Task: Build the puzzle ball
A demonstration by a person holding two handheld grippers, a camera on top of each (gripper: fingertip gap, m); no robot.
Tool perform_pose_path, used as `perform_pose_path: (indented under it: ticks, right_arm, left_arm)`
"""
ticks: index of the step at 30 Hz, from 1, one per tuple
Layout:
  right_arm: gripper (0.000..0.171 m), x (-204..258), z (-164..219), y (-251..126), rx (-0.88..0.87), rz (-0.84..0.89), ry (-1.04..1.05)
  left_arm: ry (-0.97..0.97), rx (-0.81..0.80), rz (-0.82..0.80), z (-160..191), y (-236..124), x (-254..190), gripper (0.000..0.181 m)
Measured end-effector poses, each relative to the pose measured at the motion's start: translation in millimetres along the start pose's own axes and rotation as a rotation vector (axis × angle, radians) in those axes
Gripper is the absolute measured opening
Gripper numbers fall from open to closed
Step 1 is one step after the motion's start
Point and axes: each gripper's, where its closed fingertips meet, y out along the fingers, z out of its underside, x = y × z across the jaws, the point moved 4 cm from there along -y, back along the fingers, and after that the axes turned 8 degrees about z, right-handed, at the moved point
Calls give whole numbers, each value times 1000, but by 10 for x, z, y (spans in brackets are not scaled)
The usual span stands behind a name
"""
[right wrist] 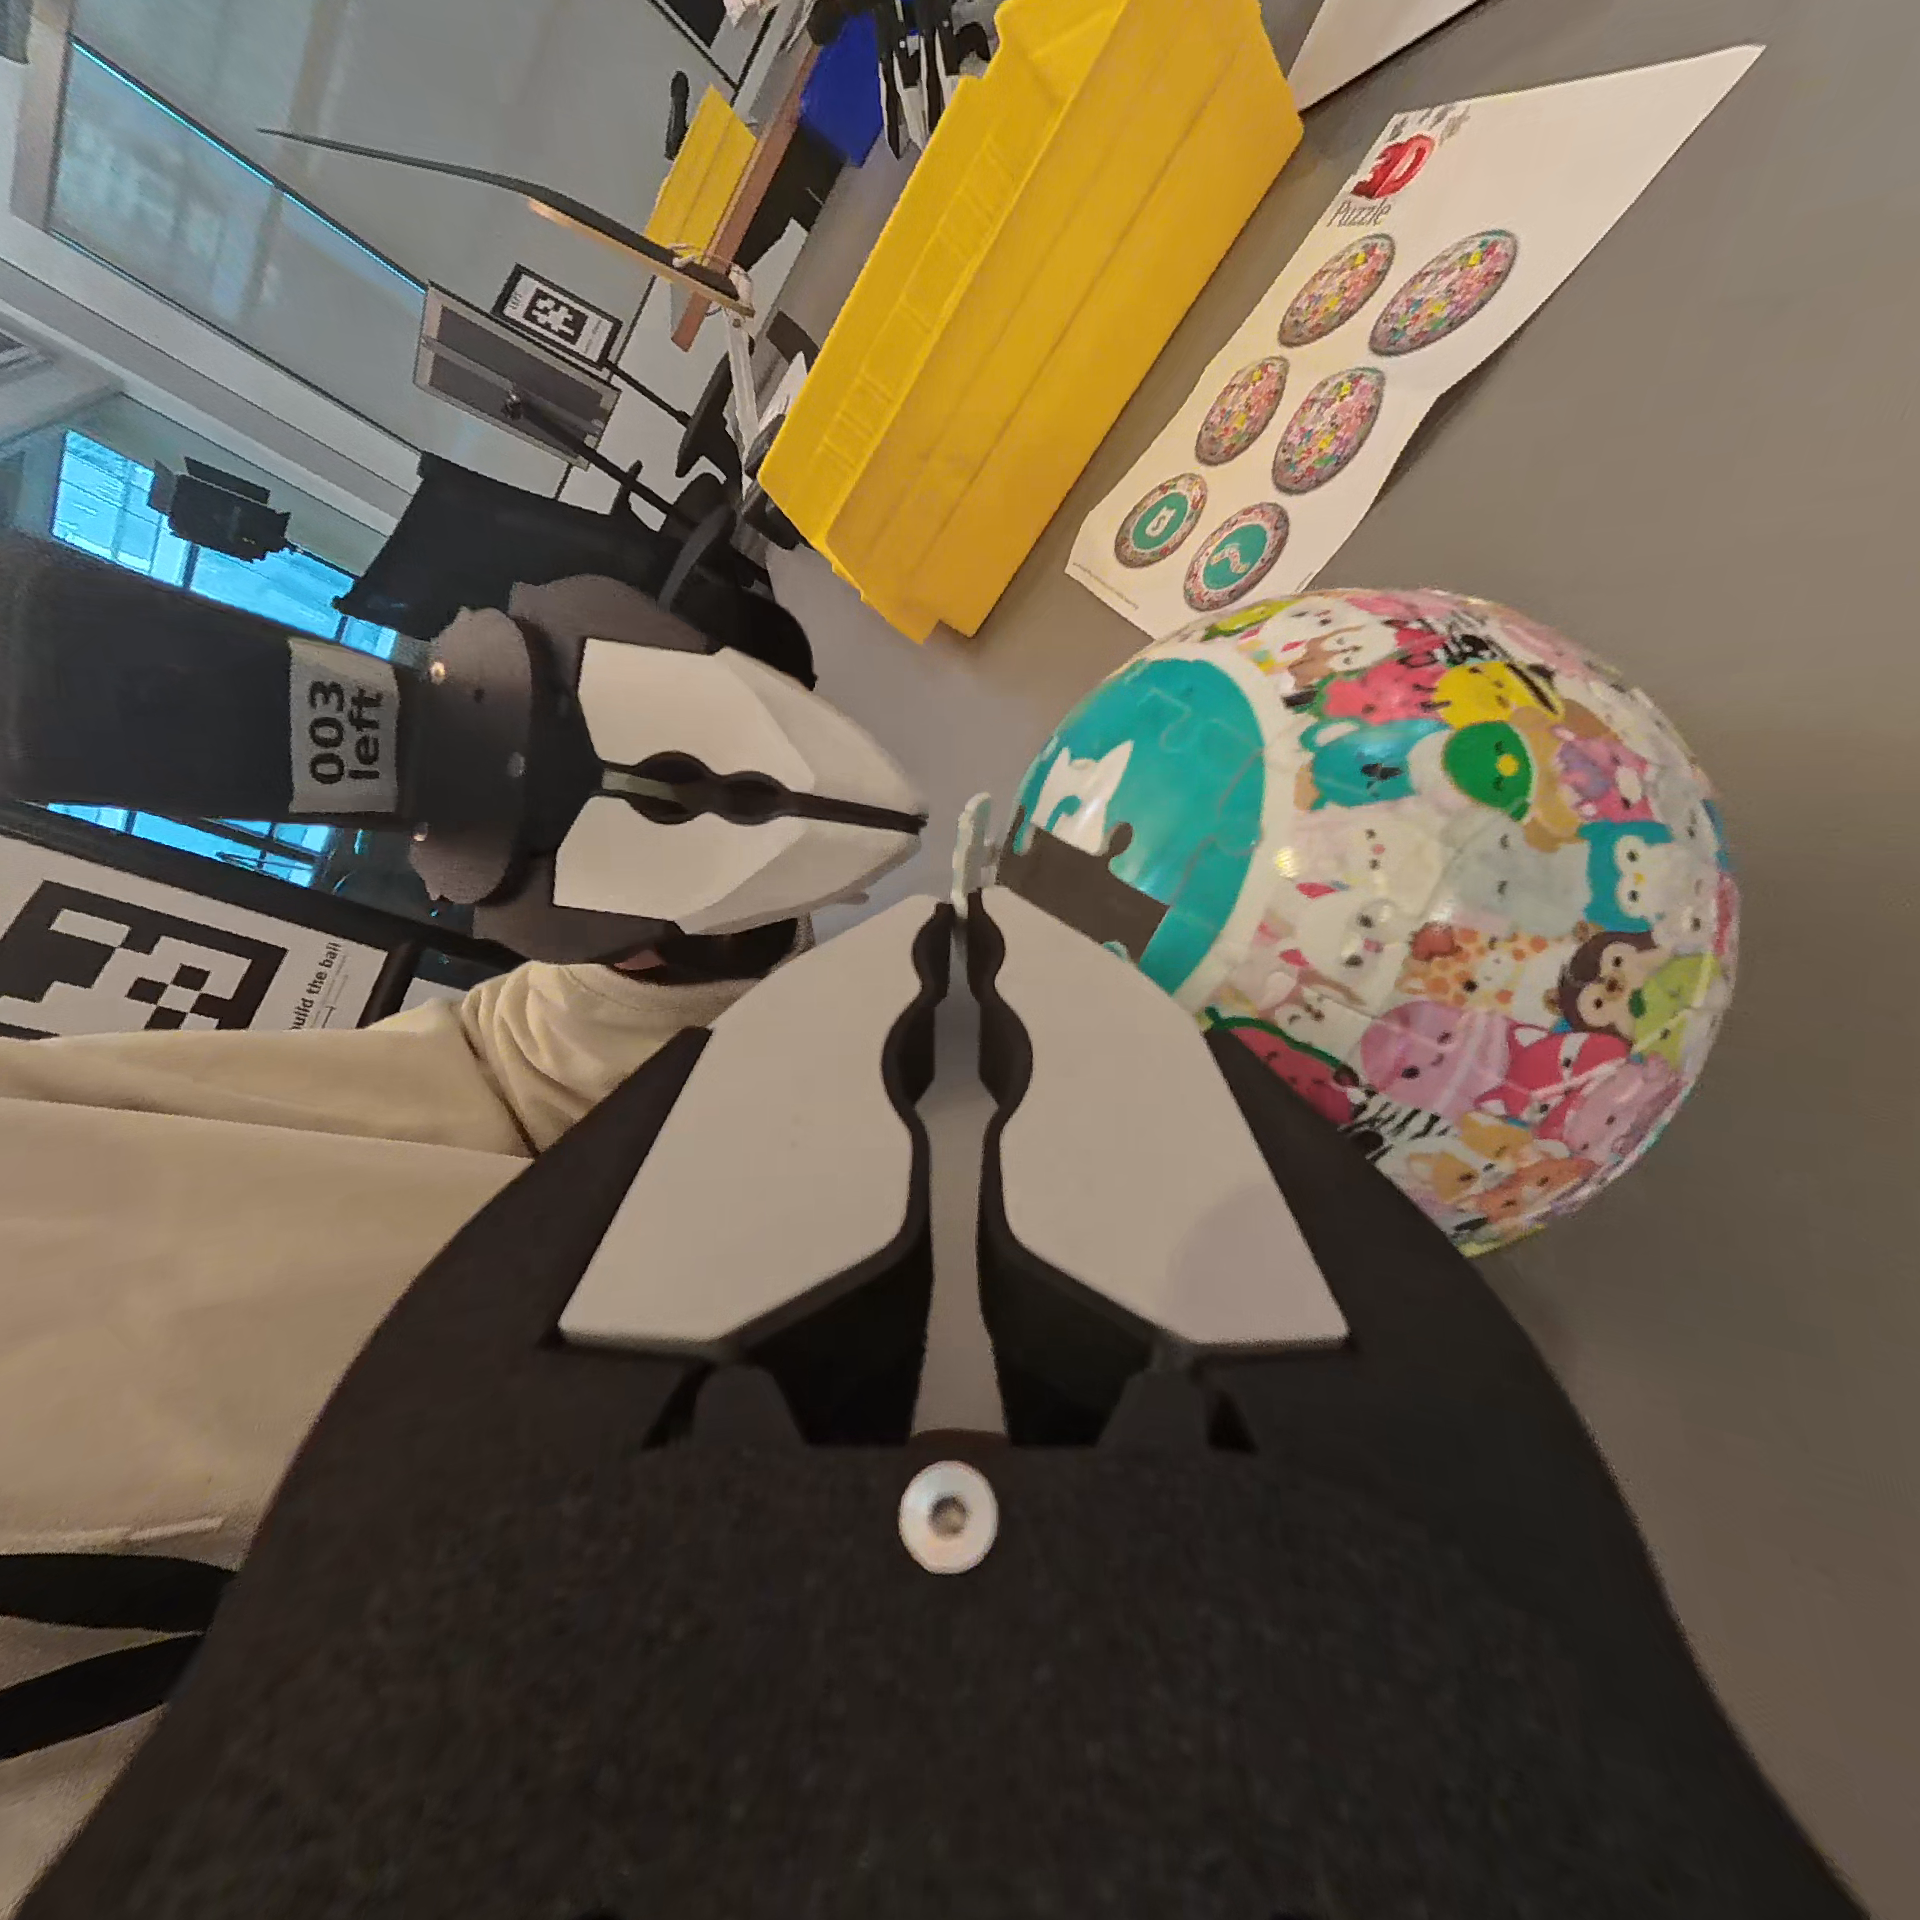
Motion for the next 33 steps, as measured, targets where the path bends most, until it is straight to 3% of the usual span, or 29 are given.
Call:
perform_pose_path:
  ticks: [33]
  right_arm:
    - [6, -33, -76, -93, -62, 228, -269]
  left_arm:
    - [42, 34, 2, 27, 136, -23, 0]
